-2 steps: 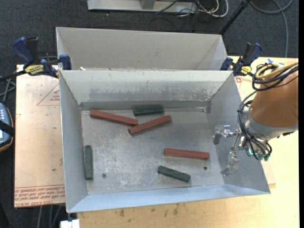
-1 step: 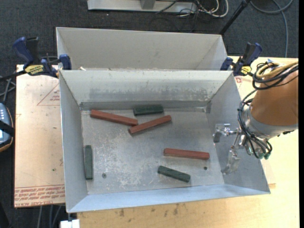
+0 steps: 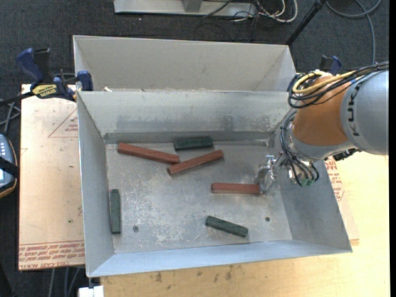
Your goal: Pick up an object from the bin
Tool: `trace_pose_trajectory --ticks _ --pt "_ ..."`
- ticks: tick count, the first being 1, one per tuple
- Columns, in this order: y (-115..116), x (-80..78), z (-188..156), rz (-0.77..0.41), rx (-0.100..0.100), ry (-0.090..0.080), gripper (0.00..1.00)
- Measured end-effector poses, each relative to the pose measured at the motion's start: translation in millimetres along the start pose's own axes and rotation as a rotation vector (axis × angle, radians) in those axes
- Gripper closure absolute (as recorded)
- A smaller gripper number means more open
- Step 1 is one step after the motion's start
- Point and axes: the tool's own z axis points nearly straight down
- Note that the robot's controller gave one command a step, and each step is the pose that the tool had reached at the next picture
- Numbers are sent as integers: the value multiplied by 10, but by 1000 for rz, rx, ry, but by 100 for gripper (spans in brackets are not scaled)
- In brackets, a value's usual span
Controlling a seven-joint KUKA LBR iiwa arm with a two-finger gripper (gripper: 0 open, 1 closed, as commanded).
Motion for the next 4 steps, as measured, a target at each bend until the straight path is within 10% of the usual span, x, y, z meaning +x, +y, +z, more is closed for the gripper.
trace_pose_trajectory --ticks 1,2,3,4 --pt "2 -2 20 1 1 -6 0" --pt "2 0 21 1 1 -5 0" --pt "484 570 20 -85 1 3 100" --pt "489 559 27 -85 1 -4 0"
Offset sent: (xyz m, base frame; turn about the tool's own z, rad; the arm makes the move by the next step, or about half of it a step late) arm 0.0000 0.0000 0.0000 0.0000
